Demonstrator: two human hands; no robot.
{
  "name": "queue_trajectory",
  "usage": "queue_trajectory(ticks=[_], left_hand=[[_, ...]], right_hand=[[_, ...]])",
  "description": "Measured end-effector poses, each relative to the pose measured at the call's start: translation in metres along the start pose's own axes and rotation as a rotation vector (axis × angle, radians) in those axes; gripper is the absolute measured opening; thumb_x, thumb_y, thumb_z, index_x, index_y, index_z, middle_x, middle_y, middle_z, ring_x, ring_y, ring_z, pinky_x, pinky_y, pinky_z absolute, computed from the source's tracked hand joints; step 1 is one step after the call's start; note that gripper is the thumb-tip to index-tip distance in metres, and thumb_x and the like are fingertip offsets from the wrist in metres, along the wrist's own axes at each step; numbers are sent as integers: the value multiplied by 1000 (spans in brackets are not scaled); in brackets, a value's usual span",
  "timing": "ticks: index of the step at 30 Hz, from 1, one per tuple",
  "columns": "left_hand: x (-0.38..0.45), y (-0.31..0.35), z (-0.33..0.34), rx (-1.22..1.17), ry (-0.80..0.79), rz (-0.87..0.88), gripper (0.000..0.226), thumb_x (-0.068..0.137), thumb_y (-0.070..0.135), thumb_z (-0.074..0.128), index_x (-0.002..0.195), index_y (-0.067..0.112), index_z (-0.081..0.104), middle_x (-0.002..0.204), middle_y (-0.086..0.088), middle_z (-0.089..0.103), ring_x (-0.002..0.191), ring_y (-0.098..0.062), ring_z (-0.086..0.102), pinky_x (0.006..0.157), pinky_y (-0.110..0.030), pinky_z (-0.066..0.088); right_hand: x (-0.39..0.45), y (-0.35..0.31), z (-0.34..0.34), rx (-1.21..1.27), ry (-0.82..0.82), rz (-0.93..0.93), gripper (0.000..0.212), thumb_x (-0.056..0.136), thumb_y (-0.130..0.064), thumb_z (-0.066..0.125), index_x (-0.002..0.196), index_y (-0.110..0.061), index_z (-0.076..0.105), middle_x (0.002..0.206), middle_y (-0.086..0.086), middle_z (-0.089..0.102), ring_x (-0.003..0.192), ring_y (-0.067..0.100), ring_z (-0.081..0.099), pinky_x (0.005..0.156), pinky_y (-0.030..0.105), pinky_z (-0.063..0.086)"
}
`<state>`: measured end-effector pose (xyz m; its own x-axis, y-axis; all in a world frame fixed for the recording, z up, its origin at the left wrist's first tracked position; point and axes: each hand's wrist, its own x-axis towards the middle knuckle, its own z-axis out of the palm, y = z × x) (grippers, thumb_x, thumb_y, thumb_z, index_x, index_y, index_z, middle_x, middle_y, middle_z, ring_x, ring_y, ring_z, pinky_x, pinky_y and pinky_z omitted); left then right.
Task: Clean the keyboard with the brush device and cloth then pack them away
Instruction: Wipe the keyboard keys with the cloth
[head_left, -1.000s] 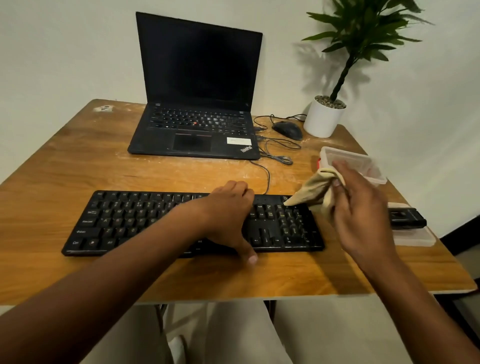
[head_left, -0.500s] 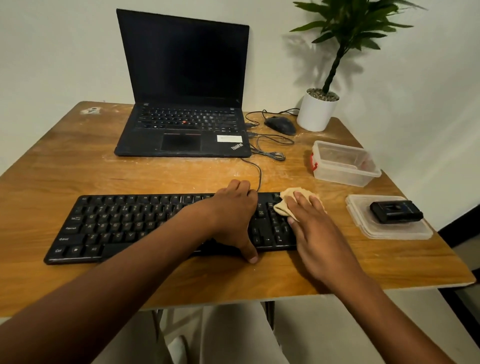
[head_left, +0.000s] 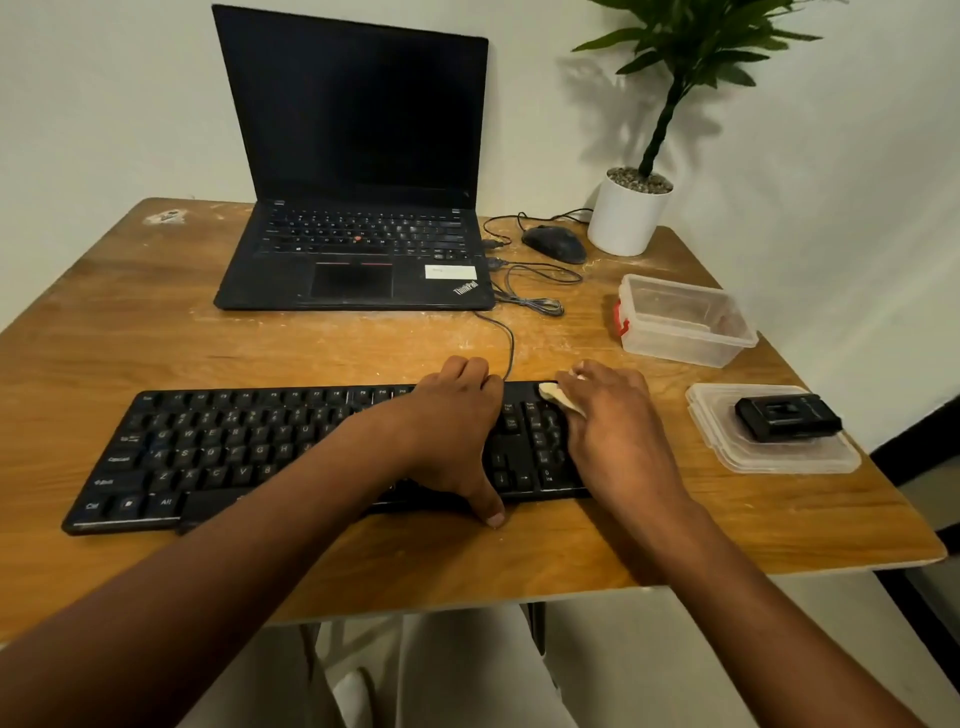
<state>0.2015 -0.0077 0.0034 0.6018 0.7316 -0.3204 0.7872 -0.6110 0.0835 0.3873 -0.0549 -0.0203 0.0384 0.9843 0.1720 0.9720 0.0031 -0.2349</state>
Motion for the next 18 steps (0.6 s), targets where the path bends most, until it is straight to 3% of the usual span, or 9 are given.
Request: queue_trajectory(ticks=[3,8,11,14,16,18], left_hand=[[-1,0,0,-5,1,1,130,63,75,84,159,13,22,154,-4,24,145,-24,19,124,-44,28],[1,-3,2,-21,5,12,130,63,75,83,159,13,21,153,-3,24,144,-24,19,124,-44,29],[0,-3,3,-24,7,14,130,63,75,83,159,13,21,153,-2,23,144,-24,19,124,-45,28],[0,-2,2,-23,7,12,132,63,75,84,160,13,19,154,-1,22,145,-23,18,125,-45,27],[-1,-2,1,-28,9,11,131,63,74,84,159,14,19,154,-1,23,144,-23,19,124,-44,28],[-2,-2,1,-28,8,10,131,63,74,84,159,13,19,154,-2,23,144,-23,19,124,-43,28]], right_hand=[[-4,-8,5,35,12,-60,49,95,-2,62,139,-22,65,145,4,51,133,22,36,111,37,42],[-33,20,-9,8,-15,-111,52,96,-6,63,143,-27,60,148,-2,52,137,14,34,108,21,24],[-14,31,-11,27,5,-24,48,98,-6,60,143,-23,60,148,1,55,135,17,40,112,26,31],[2,14,-4,121,111,-22,54,89,-5,73,140,-21,63,144,2,60,130,19,52,110,26,35],[3,3,0,194,171,-36,58,79,-4,83,132,-21,67,137,-2,60,120,16,58,104,24,43],[-3,1,3,192,164,-93,48,75,-4,85,118,-20,72,125,-4,63,109,14,61,96,28,53]])
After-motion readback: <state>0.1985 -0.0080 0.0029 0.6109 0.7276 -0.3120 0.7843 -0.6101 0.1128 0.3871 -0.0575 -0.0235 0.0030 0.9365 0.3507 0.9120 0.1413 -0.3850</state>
